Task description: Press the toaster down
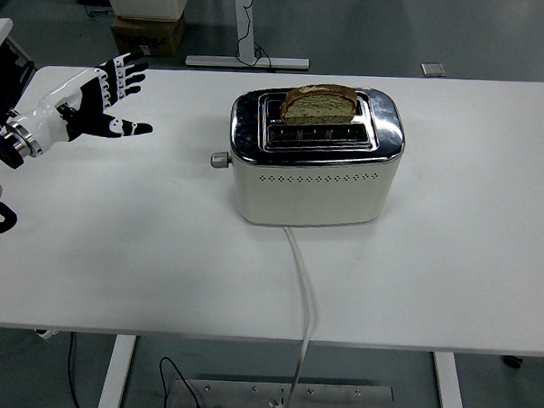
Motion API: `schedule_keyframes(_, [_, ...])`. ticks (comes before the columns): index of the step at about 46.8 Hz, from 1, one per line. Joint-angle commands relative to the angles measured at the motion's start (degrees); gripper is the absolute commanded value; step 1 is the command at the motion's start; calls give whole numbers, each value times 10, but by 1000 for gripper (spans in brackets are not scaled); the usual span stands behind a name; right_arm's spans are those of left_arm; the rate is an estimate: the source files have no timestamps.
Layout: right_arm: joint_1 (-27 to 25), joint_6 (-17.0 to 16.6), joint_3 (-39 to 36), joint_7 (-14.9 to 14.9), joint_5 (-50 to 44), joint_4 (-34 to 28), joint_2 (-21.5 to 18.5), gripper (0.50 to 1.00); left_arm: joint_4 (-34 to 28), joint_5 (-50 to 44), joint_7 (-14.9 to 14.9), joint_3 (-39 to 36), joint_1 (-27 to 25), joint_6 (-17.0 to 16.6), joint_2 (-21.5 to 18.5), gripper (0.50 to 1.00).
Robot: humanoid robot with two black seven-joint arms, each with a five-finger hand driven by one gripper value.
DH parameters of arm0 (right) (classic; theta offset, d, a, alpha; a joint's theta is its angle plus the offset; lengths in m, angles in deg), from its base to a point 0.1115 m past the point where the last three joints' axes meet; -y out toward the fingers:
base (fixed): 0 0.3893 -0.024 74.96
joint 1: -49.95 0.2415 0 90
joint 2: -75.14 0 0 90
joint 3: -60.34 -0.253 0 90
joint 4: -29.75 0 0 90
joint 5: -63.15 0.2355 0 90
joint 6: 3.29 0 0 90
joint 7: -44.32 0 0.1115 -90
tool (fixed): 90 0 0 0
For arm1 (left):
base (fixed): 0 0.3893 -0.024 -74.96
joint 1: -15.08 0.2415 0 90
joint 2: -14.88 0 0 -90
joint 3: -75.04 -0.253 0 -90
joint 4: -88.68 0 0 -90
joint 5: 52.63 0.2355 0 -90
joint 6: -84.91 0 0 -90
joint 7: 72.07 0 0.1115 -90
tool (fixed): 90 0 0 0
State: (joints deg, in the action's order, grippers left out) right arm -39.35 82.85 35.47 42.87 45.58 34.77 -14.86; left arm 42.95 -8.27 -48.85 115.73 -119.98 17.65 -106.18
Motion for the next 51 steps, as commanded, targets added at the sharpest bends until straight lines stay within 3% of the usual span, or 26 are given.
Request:
schedule_keyframes(1, [0, 0, 0, 0, 0, 0, 0, 998, -9, 26, 0, 0, 1, 0, -4, 1000])
schedule_keyframes(15, [0, 0, 0, 0, 0, 0, 0, 998, -23, 106, 2, -1, 10, 0, -14, 1000])
schedule_keyframes(22, [0, 0, 0, 0, 0, 0, 0, 998, -28, 137, 18, -3, 15, -2, -15, 1000])
schedule_keyframes(35, [0, 0, 0, 0, 0, 0, 0, 998, -97, 231, 28, -4, 37, -2, -32, 1000])
schedule_keyframes(51, [0, 0, 0, 0, 0, 0, 0, 998, -100, 283, 29, -27, 43, -3, -31, 1000])
